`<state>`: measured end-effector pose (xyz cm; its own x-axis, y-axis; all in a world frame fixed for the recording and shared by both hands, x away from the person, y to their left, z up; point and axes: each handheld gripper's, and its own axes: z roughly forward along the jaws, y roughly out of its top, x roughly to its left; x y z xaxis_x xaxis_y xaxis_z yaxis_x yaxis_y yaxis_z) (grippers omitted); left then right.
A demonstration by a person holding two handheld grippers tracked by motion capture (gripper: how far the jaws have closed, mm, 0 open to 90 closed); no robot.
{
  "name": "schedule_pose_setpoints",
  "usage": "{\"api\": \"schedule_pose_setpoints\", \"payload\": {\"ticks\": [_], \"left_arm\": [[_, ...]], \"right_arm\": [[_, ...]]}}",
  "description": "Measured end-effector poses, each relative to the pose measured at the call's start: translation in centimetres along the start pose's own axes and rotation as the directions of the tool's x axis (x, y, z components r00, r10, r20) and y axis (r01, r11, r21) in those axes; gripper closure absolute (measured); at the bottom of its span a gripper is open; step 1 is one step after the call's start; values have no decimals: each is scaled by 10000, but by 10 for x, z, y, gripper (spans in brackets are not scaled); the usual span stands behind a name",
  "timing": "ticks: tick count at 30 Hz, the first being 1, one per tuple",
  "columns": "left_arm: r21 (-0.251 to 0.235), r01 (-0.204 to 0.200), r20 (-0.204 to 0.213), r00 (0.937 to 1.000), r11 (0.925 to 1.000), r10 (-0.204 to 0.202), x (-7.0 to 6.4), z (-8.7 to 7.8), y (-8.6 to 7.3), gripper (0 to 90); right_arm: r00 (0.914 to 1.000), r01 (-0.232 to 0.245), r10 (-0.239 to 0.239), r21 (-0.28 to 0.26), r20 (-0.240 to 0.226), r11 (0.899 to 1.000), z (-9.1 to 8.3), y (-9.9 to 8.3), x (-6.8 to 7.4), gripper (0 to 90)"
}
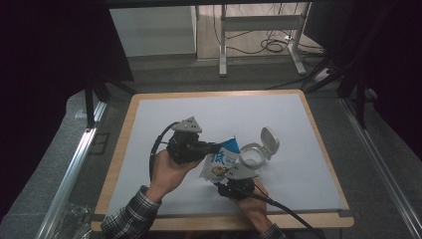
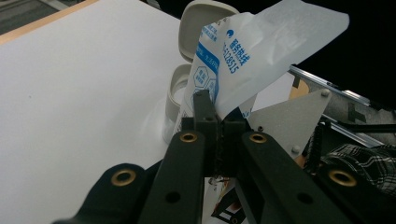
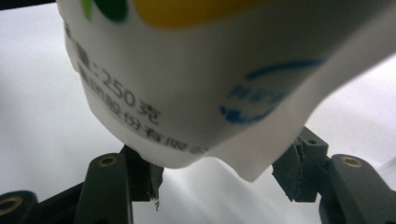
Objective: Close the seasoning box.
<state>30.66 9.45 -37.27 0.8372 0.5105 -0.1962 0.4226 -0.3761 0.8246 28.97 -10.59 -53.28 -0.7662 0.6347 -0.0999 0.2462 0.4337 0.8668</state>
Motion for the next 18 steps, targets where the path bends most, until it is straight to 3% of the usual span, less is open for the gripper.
{"api": "schedule_pose_setpoints", "payload": {"ticks": [4,13,15,18], "left_arm": [[47,83,44,10000,10000,-83,2,3,-1,897],[128,157,114,9998,9998,-158,5,12,0,894],[149,157,130,9998,9998,-159,5,14,1,893],[194,118,111,9999,9997,-120,5,17,2,892]], "right_arm": [[9999,143,-144,-218,-40,9997,-1,1,1,434],[9992,336,-335,23,-208,9994,-2,0,6,522],[9991,429,-429,13,-68,9991,-2,-1,7,529],[9991,320,-317,98,-277,9994,-3,-1,7,530]]}}
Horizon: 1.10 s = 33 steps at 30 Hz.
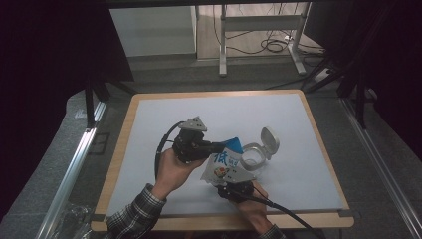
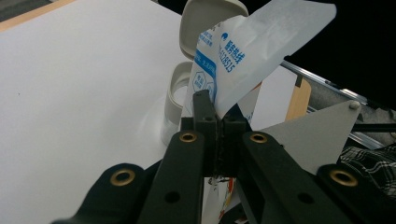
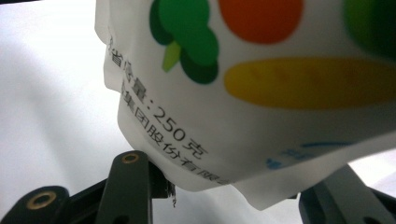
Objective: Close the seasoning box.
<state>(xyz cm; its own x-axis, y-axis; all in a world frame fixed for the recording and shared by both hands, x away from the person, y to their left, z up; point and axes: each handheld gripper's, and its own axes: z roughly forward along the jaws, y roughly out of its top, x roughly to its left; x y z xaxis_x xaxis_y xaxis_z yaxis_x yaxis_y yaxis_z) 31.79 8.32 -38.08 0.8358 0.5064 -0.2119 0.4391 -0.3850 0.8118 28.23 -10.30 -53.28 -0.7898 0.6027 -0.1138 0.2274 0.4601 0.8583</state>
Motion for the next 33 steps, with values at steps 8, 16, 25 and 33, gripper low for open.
{"api": "schedule_pose_setpoints", "payload": {"ticks": [8,16,25,33], "left_arm": [[23,65,-13,10000,10000,-65,5,8,0,891],[-11,-75,30,10000,10000,75,7,14,0,890],[-77,-263,-22,9997,9996,262,10,21,0,888],[-110,-444,17,9990,9990,444,9,27,2,887]], "right_arm": [[9993,-179,185,202,-314,9996,0,-1,0,530],[9977,-113,134,315,-660,9994,-2,0,1,547],[9938,-300,343,420,-1059,9987,-3,0,0,550],[9913,-389,452,530,-1234,9978,-4,0,-2,552]]}}
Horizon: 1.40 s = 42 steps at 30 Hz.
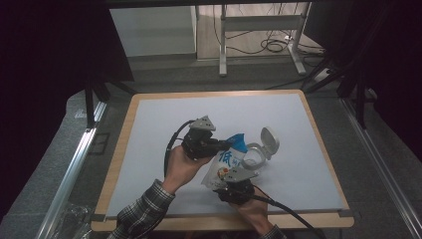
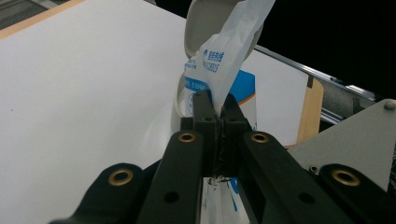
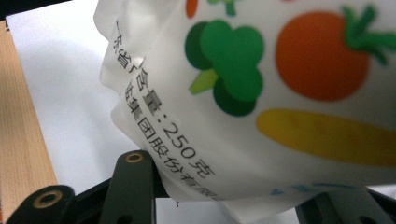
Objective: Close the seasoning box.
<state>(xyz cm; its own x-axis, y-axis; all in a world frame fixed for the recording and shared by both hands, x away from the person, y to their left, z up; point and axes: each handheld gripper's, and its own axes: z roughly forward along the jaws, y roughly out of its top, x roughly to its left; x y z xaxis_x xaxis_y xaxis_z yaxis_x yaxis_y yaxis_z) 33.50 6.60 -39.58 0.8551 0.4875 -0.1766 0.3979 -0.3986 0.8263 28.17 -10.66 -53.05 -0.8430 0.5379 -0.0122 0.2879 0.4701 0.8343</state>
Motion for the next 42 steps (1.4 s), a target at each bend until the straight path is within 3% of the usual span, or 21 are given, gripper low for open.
{"api": "schedule_pose_setpoints", "payload": {"ticks": [26,42], "left_arm": [[201,-434,53,9990,9989,433,-4,18,14,886],[344,-457,86,9989,9984,454,-3,29,22,886]], "right_arm": [[9994,-173,171,-68,-295,9998,-5,3,-2,576],[9977,-264,250,-216,-632,9994,-7,5,-3,588]]}}
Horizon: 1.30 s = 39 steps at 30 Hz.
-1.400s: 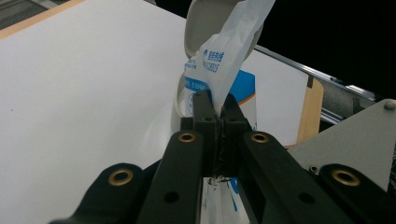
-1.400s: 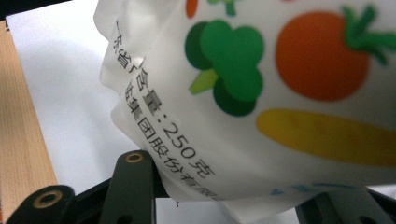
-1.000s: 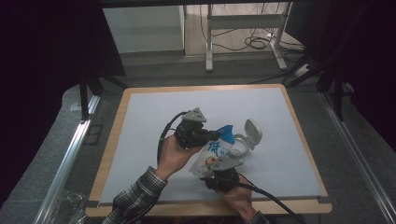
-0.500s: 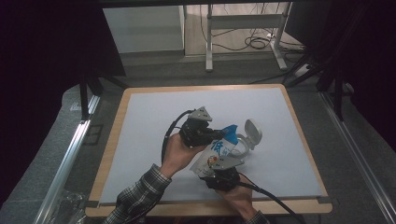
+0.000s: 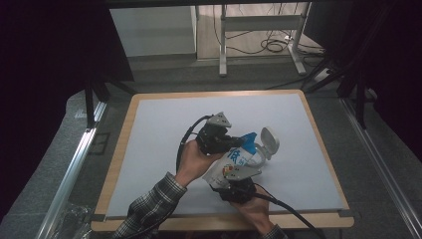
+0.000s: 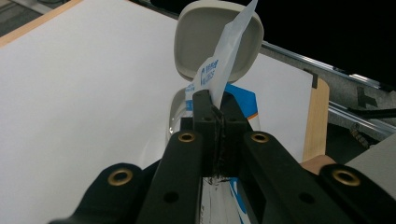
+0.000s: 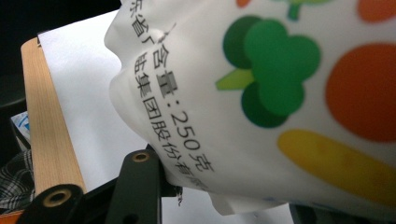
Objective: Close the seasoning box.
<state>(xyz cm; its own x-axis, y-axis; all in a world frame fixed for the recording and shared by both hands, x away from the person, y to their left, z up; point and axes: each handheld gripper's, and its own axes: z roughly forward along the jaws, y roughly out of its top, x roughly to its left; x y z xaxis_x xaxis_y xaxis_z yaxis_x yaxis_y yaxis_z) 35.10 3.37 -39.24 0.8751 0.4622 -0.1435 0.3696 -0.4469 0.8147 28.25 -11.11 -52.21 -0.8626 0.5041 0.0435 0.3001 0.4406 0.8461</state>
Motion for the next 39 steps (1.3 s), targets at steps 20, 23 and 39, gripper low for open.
{"api": "schedule_pose_setpoints", "payload": {"ticks": [20,23,39], "left_arm": [[61,71,-84,9999,10000,-71,2,8,6,885],[96,48,-78,10000,9999,-48,2,9,7,885],[204,57,-78,10000,9998,-55,6,15,11,885]], "right_arm": [[9988,-218,211,-161,-450,9996,0,6,-2,588],[9987,-170,162,-165,-477,9997,0,7,-2,588],[9971,-190,169,-267,-739,9995,0,11,-3,587]]}}
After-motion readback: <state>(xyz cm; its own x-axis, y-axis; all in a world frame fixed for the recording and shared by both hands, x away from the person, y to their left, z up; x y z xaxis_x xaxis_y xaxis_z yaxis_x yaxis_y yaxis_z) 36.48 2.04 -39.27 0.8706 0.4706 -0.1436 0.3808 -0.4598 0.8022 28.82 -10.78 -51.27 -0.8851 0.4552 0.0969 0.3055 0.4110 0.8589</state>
